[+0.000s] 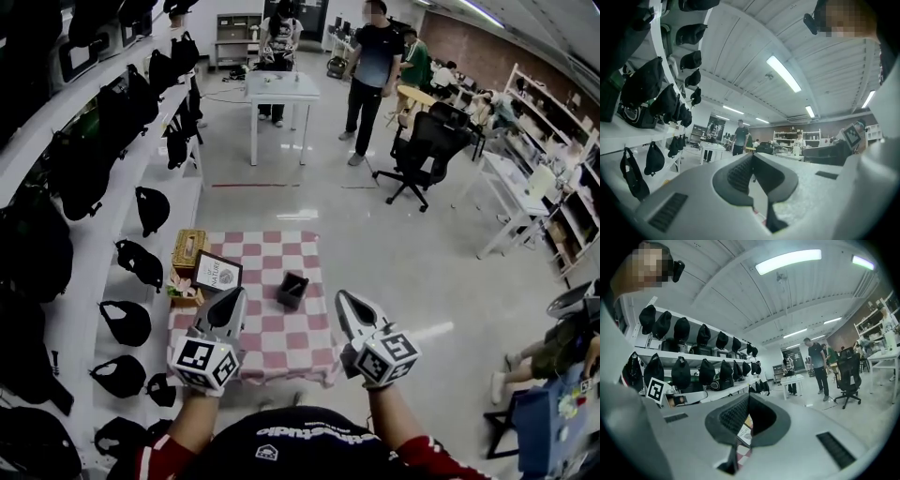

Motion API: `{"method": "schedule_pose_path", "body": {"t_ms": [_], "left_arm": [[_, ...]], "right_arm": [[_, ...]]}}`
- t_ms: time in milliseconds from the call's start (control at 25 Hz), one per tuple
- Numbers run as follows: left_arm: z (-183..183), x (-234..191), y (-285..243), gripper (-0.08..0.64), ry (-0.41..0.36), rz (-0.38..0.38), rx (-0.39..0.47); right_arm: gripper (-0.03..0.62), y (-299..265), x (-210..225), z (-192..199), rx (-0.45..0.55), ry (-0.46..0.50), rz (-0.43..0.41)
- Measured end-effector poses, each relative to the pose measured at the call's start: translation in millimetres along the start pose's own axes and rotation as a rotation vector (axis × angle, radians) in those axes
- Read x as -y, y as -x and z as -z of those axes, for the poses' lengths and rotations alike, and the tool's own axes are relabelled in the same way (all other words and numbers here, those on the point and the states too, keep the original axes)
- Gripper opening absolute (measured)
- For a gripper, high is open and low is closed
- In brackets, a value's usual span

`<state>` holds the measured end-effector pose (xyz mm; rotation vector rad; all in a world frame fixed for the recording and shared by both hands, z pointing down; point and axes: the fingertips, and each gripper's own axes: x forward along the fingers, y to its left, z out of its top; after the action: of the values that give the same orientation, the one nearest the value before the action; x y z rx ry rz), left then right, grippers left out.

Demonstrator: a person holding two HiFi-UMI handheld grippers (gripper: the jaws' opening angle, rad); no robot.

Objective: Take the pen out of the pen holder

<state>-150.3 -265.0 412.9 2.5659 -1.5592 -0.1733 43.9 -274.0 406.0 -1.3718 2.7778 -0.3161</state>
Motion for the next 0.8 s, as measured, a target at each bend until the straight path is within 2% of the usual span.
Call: {"method": "schedule_pose_path", "body": {"t_ms": [160,400,680,800], "left_arm": [[-2,2,-6,0.005,0.000,-0.017,0.000],[0,3,-11,0.005,-0.006,-0.040,0.002],[0,5,-15,0.005,-0.014,-0.066,0.003],[1,5,-16,0.005,-0.015,-0.075,-0.002]], "right_arm": [[0.003,-8,4,0,-0.026,0.012,-0.049],[0.005,-18,11,12,-0.069,0.049,-0.078],[0.107,-30,12,24,-0.109,0.036,-0.146],[0.124,-35,15,27,-0.111,0.012,-0.179]]}}
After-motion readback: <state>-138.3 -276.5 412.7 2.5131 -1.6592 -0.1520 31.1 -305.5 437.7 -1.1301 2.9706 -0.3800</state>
